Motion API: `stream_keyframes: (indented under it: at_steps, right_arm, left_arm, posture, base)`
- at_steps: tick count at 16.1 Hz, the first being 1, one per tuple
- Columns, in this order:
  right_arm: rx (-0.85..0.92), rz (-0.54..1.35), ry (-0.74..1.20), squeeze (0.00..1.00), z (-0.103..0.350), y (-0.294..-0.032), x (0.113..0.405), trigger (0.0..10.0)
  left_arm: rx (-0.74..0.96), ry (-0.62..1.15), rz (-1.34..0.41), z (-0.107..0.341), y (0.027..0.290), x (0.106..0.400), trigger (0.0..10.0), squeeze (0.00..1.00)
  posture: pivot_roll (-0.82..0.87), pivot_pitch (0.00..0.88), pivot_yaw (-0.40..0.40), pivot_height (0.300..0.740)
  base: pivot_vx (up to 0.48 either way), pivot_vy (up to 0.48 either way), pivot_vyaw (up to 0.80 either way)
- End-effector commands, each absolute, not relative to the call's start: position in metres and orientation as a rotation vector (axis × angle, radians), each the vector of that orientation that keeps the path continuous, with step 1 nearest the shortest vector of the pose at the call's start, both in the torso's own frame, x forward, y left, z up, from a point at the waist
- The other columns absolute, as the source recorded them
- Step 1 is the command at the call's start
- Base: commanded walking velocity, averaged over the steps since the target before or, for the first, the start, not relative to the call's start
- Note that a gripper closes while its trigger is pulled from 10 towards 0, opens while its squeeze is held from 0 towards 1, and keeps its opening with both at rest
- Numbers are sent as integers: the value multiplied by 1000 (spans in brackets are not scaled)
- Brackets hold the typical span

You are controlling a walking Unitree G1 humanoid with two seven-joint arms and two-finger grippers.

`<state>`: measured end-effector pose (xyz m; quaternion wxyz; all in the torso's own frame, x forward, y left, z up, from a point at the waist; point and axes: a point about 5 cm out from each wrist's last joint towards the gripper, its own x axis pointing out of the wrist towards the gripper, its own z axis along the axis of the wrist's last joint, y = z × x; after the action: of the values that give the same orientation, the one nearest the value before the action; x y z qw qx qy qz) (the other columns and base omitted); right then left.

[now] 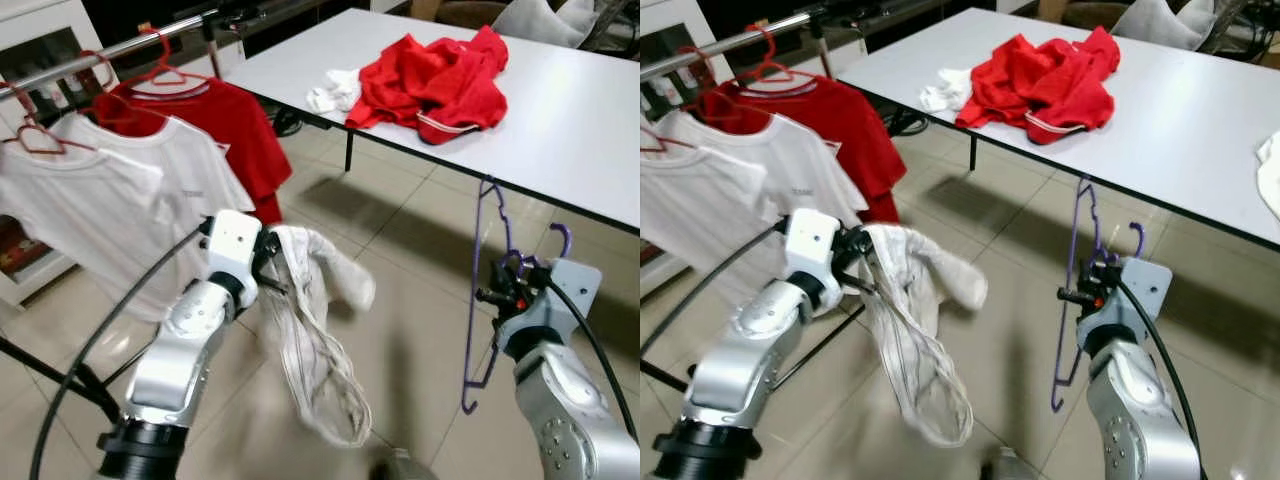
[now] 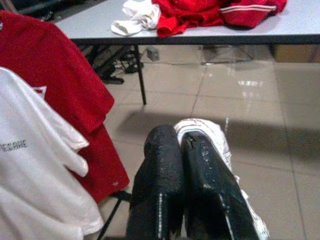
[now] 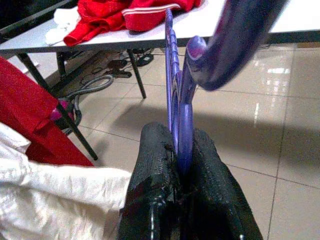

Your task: Hang hanger

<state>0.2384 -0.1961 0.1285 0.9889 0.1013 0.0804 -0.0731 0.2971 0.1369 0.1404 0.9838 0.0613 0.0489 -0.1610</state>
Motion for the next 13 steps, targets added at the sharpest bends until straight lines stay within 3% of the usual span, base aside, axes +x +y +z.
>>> stream_keyframes:
  at_steps: [1,11,13]
  right_arm:
    - [189,-181,167,0,129,-200,235,10000]
    - [209,-166,178,0,128,-198,236,10000]
    - [213,-170,179,0,127,-198,235,10000]
  left_arm:
    - [125,43,-333,152,134,298,10000,0]
    - [105,54,-367,149,128,297,10000,0]
    - [108,53,-372,150,127,297,10000,0]
  posture:
    - [-128,75,88,740]
    - [-128,62,86,740]
    - [-130,60,90,740]
  base:
    - [0,0,-788]
    - [0,0,-777]
    - [0,317,-225]
